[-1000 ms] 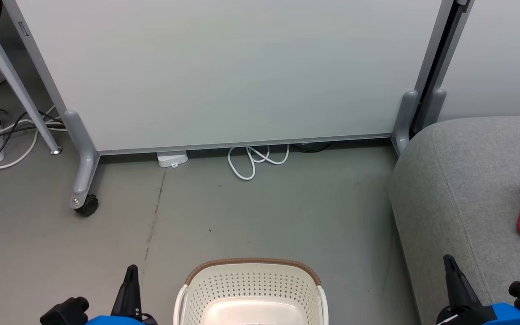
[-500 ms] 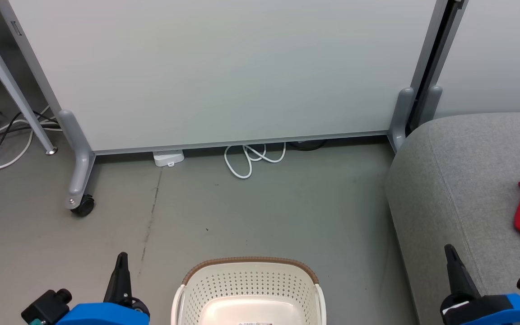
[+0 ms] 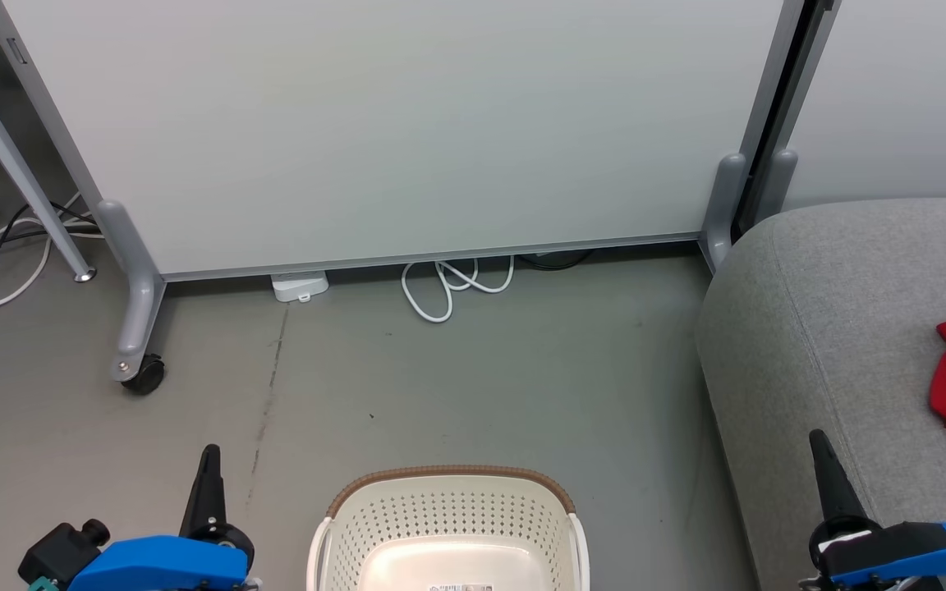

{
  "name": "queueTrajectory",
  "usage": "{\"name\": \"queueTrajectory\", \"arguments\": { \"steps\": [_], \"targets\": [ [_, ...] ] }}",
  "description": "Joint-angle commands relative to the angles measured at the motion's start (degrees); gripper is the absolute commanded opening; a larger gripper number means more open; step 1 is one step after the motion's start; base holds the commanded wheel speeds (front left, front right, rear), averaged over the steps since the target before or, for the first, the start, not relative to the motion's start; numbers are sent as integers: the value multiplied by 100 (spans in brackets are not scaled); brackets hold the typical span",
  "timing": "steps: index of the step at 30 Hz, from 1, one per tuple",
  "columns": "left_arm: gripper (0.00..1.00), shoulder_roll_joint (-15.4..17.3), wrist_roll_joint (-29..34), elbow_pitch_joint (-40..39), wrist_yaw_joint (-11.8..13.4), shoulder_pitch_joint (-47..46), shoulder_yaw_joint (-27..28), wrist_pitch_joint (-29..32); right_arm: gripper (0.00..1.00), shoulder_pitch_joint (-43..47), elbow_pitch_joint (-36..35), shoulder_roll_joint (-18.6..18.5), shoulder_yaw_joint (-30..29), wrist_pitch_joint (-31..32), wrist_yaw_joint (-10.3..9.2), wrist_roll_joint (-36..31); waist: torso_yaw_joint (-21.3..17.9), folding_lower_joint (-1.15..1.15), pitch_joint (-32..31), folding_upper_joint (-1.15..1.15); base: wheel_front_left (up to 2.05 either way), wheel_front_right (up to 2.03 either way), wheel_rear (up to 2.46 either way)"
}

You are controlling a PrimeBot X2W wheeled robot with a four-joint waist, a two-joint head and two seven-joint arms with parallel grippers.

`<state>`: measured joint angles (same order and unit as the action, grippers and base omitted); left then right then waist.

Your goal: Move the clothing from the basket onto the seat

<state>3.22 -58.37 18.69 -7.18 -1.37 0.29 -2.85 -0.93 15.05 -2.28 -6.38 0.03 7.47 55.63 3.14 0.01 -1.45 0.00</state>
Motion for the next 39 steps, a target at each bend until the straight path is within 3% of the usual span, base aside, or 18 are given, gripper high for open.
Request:
{"name": "queueTrajectory", "arguments": {
  "steps": [1, 39],
  "targets": [
    [0, 9, -174, -87, -25, -156, 56, 45, 0, -140, -83, -51, -10, 45, 2, 192, -7, 0, 4, 0, 0, 0, 0],
    [0, -9, -2185, -334, -42, -394, 407, 594, 0, -408, -102, -69, -17, 430, 4, 2355, -174, 0, 91, 0, 0, 0, 0]
  ]
}}
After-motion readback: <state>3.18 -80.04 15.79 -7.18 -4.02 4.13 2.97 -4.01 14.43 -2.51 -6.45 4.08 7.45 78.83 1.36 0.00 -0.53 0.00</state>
